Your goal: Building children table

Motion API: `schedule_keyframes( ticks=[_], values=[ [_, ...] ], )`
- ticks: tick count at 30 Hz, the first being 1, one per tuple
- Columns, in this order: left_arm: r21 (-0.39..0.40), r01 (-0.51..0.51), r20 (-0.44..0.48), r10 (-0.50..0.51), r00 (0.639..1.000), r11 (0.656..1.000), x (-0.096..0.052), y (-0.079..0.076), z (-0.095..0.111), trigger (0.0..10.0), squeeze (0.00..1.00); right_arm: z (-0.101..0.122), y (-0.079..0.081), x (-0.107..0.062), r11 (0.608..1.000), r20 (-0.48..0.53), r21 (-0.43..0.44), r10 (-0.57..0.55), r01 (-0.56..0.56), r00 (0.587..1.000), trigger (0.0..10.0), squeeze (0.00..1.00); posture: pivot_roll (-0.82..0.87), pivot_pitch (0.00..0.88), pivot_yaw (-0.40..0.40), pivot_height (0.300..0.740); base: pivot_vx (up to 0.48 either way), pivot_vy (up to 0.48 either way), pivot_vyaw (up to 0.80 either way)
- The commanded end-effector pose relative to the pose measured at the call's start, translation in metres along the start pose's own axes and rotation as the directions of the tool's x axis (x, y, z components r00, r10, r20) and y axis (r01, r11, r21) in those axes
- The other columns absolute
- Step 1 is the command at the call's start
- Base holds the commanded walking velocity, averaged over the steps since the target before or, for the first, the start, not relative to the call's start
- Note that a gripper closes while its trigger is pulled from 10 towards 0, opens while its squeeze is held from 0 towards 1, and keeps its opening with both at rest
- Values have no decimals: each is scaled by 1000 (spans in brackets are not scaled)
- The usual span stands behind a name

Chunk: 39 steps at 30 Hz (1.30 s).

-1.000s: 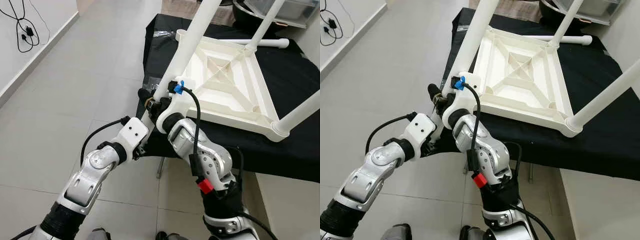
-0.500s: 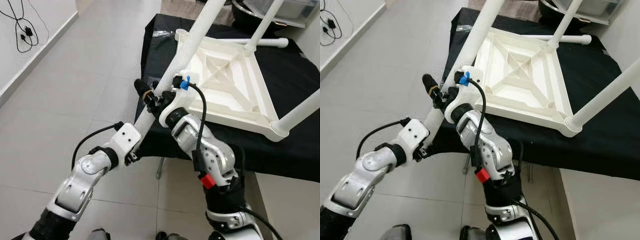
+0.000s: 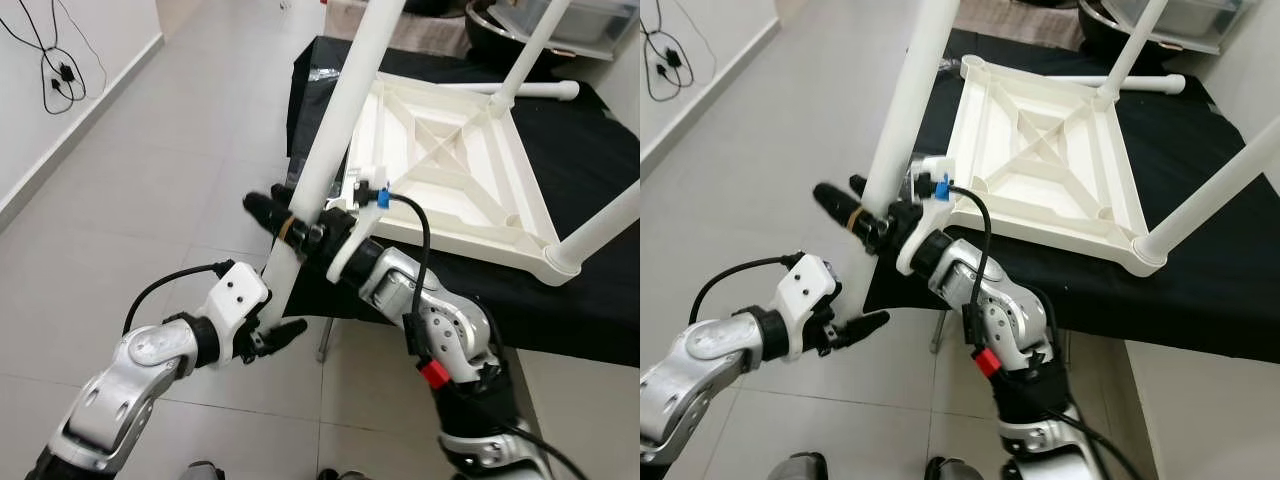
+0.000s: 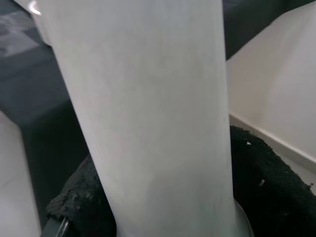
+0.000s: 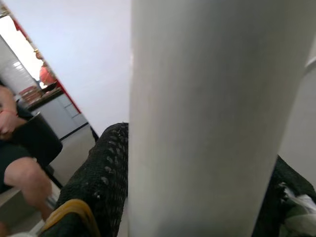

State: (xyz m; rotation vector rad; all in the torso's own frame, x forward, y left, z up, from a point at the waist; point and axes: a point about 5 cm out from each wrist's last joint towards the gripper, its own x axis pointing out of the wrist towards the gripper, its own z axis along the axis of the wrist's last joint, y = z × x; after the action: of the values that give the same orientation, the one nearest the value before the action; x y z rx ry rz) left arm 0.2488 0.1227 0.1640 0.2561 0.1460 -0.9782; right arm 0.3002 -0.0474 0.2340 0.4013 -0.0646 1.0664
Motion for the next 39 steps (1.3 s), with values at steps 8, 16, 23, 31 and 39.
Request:
schedule_keyframes(
  ticks=[8,16,23,31,39],
  values=[
    [-59,229,-32,-231,972,972,-15,-39,-6,10000,0,-12,12,-16,963,-149,70,269,-261,952,10000,0,142,148,-119,740,0,0,0],
    [-72,258,-49,-262,964,964,-19,-45,-8,10000,0,-19,20,-27,922,-184,147,382,-359,905,10000,0,141,148,-121,740,0,0,0],
    [-78,249,-47,-253,966,965,-19,-45,-7,10000,0,-19,21,-28,910,-178,162,409,-383,895,0,0,139,147,-120,740,0,0,0],
    [-90,266,-47,-271,962,960,-19,-50,-7,10000,0,-18,23,-29,896,-173,175,435,-407,883,0,0,139,148,-120,740,0,0,0],
    [-140,278,-83,-291,953,950,-20,-52,-12,10000,0,-18,26,-30,886,-169,194,453,-421,875,0,0,135,146,-119,740,0,0,0]
  ],
)
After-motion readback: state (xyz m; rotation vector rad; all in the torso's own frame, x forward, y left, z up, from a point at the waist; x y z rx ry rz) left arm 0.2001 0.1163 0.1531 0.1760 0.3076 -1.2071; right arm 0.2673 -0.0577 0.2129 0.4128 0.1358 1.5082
